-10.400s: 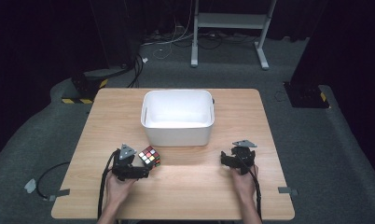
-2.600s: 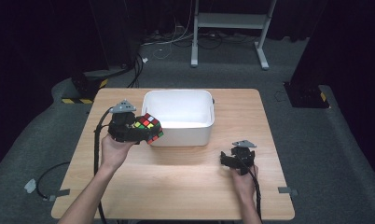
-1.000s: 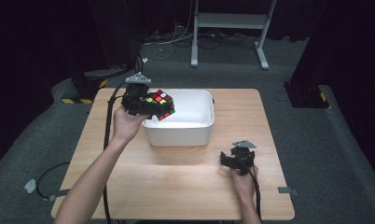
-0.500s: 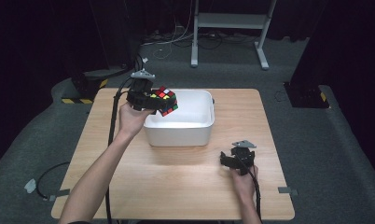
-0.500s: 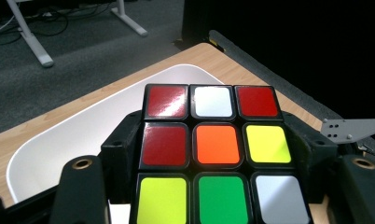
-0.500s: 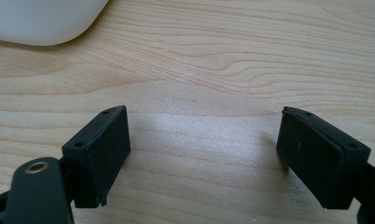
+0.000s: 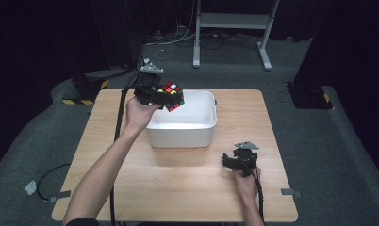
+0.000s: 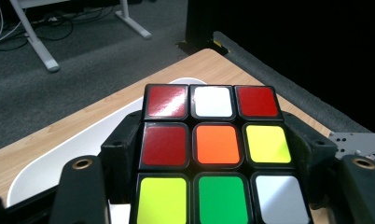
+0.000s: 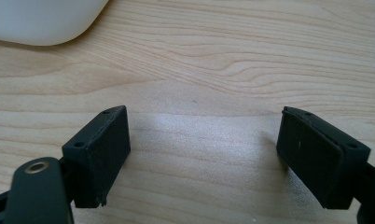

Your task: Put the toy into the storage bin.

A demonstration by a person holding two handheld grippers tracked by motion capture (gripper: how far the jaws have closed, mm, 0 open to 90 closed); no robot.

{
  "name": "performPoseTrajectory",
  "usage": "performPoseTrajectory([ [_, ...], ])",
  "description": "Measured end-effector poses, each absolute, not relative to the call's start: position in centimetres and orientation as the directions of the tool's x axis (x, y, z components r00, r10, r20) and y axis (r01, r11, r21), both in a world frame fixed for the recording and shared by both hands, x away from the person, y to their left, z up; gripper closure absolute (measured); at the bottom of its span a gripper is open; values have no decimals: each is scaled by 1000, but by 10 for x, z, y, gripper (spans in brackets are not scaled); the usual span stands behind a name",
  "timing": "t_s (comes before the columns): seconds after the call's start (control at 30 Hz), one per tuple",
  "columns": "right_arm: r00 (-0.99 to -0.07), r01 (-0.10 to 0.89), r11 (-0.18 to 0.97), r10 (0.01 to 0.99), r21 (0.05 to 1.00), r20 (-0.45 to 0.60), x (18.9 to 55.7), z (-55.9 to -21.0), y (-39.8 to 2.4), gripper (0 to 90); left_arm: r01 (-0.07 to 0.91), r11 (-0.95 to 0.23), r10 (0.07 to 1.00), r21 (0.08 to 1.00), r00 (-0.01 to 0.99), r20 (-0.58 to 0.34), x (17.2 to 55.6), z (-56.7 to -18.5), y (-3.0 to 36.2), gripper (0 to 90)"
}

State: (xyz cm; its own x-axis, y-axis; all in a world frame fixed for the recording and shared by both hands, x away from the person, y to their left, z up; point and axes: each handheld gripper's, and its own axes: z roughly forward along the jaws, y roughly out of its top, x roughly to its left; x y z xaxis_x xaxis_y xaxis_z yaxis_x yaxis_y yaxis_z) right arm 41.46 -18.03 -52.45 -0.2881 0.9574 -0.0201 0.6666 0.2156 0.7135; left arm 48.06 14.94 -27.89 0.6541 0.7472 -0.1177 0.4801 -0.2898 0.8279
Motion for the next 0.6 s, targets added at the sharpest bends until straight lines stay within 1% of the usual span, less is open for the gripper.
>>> performPoseTrajectory([
  [0.23, -289, 666, 216, 957, 714, -20, 415, -524, -180, 170, 475, -308, 744, 824, 660, -102, 487, -277, 142, 330],
  [0.47, -288, 667, 215, 958, 713, -19, 415, -524, -180, 170, 485, -318, 745, 814, 659, -102, 497, -279, 134, 330],
  [0.6, -289, 666, 217, 957, 714, -21, 415, -524, -180, 170, 491, -305, 747, 816, 655, -115, 503, -281, 131, 330],
])
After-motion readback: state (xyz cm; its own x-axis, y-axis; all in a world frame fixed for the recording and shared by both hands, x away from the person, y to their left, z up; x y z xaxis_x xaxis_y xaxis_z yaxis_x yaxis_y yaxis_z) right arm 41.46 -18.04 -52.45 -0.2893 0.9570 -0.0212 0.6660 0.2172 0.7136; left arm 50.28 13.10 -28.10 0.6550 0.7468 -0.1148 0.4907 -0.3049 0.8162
